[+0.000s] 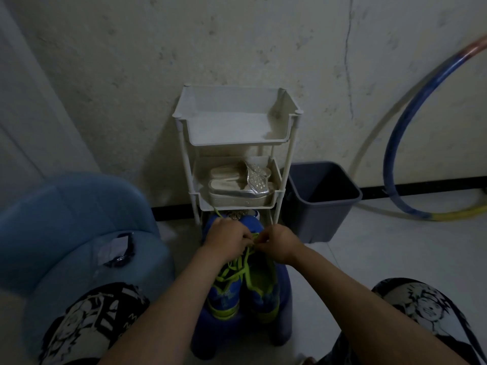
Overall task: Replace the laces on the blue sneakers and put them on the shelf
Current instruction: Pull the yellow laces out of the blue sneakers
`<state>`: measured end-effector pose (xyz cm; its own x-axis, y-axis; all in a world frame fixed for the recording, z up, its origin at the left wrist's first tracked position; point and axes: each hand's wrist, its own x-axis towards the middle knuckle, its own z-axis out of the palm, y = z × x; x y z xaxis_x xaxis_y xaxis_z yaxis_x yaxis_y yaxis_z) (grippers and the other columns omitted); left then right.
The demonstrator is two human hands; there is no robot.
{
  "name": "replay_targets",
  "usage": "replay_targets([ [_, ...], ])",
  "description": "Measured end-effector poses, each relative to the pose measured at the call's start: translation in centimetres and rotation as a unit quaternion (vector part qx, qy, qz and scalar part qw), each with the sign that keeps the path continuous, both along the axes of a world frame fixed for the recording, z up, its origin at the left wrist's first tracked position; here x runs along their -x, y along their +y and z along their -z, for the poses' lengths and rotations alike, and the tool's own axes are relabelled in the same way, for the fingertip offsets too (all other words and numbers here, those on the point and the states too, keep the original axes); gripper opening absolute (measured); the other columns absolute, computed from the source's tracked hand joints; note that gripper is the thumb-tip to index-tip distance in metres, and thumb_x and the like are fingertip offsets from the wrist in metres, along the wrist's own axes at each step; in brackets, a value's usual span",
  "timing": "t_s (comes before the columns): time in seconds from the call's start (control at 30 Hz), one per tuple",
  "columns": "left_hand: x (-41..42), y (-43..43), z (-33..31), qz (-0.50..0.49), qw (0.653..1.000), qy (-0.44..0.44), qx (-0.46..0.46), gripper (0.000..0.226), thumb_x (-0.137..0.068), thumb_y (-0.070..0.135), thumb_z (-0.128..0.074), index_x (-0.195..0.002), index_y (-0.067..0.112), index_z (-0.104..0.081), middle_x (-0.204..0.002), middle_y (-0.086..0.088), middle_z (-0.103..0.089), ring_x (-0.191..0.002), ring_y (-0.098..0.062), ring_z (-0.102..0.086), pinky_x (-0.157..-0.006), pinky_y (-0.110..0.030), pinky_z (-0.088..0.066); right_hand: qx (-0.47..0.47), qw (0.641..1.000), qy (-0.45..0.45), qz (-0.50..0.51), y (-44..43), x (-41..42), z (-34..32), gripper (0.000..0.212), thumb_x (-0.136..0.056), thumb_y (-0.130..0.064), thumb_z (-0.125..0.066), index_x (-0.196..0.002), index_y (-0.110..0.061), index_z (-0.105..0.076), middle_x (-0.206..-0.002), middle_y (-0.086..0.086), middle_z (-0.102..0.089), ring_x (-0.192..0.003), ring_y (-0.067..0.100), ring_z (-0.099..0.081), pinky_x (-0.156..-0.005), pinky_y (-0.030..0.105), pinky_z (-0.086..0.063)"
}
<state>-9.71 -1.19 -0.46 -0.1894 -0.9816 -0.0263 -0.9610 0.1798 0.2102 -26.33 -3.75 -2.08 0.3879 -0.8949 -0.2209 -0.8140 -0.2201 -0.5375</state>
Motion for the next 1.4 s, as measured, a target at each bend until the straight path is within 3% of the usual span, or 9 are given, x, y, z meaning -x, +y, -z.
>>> replay_targets([
  [0.17,-0.4,-0.3,-0.5,-0.148,0.984,0.027,0.092,0.020,-0.093,0.028,-0.052,-0.098,0.029,-0.071,-0.103,0.005,-0.068,-0.104,-0.021,-0.058,-0.091,-0.037,-0.036,0.000,0.999,0.038,-0.029,-0.1,-0.1,-0.1,0.019,-0.087,-0.029,-0.069,-0.101,-0.019,-0.076,-0.105,0.002,-0.072,-0.097,0.017,-0.066,-0.090,0.035,-0.054],
  [0.5,-2.4,-0.8,-1.9,-0.298,0.952,0.008,0.062,0.022,-0.093,0.018,-0.044,-0.108,0.017,-0.060,-0.112,-0.010,-0.067,-0.109,-0.029,-0.056,-0.093,-0.040,-0.035,0.006,0.997,0.056,-0.047,0.1,-0.3,-0.3,0.021,-0.086,-0.031,-0.069,-0.105,-0.027,-0.075,-0.108,-0.004,-0.071,-0.100,0.012,-0.065,-0.090,0.031,-0.054],
  [0.63,-2.6,-0.5,-0.7,-0.203,0.978,0.018,0.043,0.044,-0.088,0.012,-0.054,-0.131,0.023,-0.052,-0.134,-0.006,-0.049,-0.125,-0.029,-0.039,-0.100,-0.041,-0.036,0.091,0.988,0.072,-0.099,0.7,-0.6,-0.4,0.022,-0.086,-0.035,-0.067,-0.106,-0.029,-0.075,-0.111,-0.002,-0.065,-0.100,0.015,-0.060,-0.077,0.026,-0.049],
  [0.7,-1.9,-0.3,0.0,-0.117,0.990,0.080,0.030,0.046,-0.085,0.009,-0.056,-0.125,0.031,-0.058,-0.134,0.002,-0.045,-0.126,-0.022,-0.034,-0.106,-0.036,-0.032,0.116,0.985,0.074,-0.109,0.8,-0.7,-0.4,0.022,-0.086,-0.038,-0.068,-0.105,-0.028,-0.076,-0.112,-0.001,-0.060,-0.099,0.016,-0.058,-0.073,0.024,-0.042],
  [0.8,-0.9,-0.1,0.5,-0.048,0.994,0.084,0.049,0.039,-0.080,0.013,-0.059,-0.111,0.037,-0.065,-0.130,0.010,-0.038,-0.124,-0.015,-0.029,-0.103,-0.027,-0.022,0.128,0.983,0.076,-0.106,0.6,-0.9,-0.3,0.022,-0.087,-0.038,-0.067,-0.101,-0.023,-0.076,-0.107,0.003,-0.061,-0.094,0.019,-0.060,-0.070,0.026,-0.043],
  [0.9,-0.5,0.0,0.7,-0.004,0.993,0.119,-0.022,0.037,-0.084,0.014,-0.059,-0.119,0.025,-0.064,-0.127,0.003,-0.046,-0.123,-0.017,-0.035,-0.105,-0.029,-0.031,0.132,0.983,0.075,-0.108,0.5,-0.9,-0.1,0.024,-0.088,-0.037,-0.065,-0.100,-0.018,-0.074,-0.101,0.006,-0.063,-0.090,0.022,-0.061,-0.068,0.027,-0.043],
  [1.13,-0.7,0.5,1.7,0.026,0.988,0.098,-0.115,0.040,-0.076,0.035,-0.069,-0.112,0.021,-0.059,-0.117,-0.002,-0.050,-0.114,-0.020,-0.042,-0.096,-0.035,-0.041,0.096,0.988,0.075,-0.099,0.3,-0.8,0.0,0.021,-0.091,-0.031,-0.061,-0.097,-0.015,-0.073,-0.094,0.008,-0.067,-0.086,0.023,-0.062,-0.066,0.028,-0.041],
  [1.27,-0.9,0.4,2.1,0.022,0.989,0.107,-0.102,0.047,-0.078,0.031,-0.070,-0.123,0.025,-0.057,-0.121,0.001,-0.051,-0.117,-0.017,-0.041,-0.099,-0.032,-0.039,0.046,0.997,0.057,0.022,-0.3,-0.6,-0.3,0.022,-0.094,-0.027,-0.052,-0.105,-0.011,-0.063,-0.105,0.010,-0.066,-0.098,0.026,-0.063,-0.075,0.030,-0.045],
  [1.4,-0.8,0.4,2.3,0.020,0.990,0.118,-0.080,0.034,-0.078,0.028,-0.070,-0.111,0.030,-0.062,-0.108,0.008,-0.049,-0.111,-0.014,-0.044,-0.097,-0.031,-0.041,0.011,0.993,0.070,0.090,-0.5,0.1,-0.1,0.029,-0.090,-0.028,-0.053,-0.111,-0.011,-0.061,-0.115,0.011,-0.065,-0.104,0.028,-0.063,-0.079,0.032,-0.048],
])
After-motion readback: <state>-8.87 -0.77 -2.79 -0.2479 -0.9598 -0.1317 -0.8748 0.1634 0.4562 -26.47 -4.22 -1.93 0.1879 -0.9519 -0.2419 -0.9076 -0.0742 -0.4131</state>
